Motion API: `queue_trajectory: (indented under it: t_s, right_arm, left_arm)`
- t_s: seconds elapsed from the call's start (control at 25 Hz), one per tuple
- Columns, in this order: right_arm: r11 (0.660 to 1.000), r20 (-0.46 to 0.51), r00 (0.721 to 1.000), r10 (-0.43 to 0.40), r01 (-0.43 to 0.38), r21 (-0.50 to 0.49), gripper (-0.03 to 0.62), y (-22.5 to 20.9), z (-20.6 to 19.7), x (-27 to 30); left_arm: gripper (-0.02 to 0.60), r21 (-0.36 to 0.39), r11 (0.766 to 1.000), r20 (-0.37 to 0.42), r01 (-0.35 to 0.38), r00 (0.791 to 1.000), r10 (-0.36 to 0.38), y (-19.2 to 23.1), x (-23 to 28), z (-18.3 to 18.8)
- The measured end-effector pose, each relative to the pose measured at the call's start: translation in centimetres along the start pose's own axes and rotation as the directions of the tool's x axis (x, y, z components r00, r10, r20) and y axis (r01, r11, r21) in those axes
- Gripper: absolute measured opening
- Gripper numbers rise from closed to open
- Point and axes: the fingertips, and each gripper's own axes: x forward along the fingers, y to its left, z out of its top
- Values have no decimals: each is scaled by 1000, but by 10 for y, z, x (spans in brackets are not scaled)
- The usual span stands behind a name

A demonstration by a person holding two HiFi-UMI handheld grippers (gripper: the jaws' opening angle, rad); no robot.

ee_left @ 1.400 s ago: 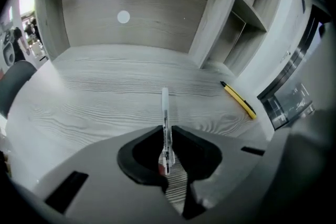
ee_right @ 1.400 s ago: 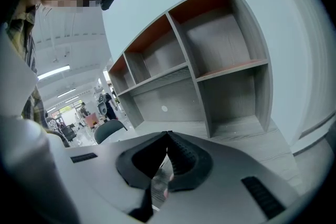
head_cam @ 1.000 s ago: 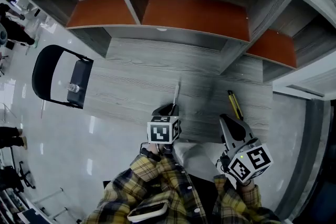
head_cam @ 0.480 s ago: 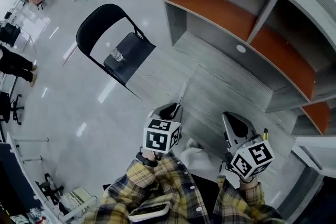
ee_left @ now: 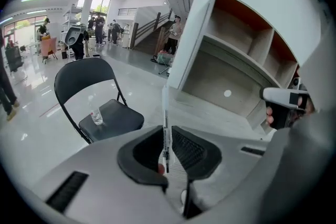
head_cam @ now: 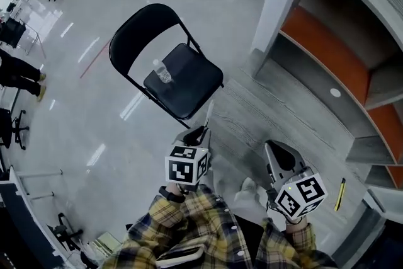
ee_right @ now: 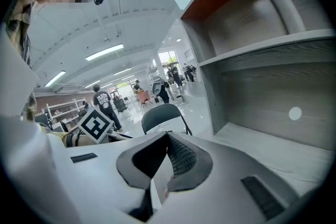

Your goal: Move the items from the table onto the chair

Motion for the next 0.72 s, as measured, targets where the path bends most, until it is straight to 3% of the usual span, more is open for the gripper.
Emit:
queue_trajectory:
  t_s: [0.16, 0.36, 0.72]
  right_arm:
    - [999, -25, 999, -36, 37, 39, 17, 18, 2, 73]
    - [990, -60, 993, -101, 106, 89, 17, 17, -13, 151]
    - [970, -136, 985, -103, 130, 208, 17, -2, -65, 249]
  left_arm:
    - [55, 6, 1000, -14, -14, 1000, 14, 85, 18, 26]
    - [55, 0, 1000, -85, -6, 996, 6, 174, 69, 24]
    - [55, -8, 1000, -219, -29, 975, 27, 254, 200, -21]
